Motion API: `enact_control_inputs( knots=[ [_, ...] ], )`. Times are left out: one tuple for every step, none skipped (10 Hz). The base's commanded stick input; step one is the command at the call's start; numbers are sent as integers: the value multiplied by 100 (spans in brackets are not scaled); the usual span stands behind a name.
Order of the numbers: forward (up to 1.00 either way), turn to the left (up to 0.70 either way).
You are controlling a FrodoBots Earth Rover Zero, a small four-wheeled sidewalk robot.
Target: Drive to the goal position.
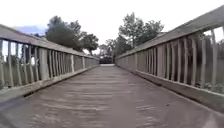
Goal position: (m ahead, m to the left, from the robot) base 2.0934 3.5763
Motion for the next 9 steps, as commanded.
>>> enact_control_inputs(
  knots=[
    [100,0],
    [100,0],
    [100,21],
    [100,40],
    [100,14],
    [100,0],
    [100,0],
    [100,0],
    [100,0]
  ],
)
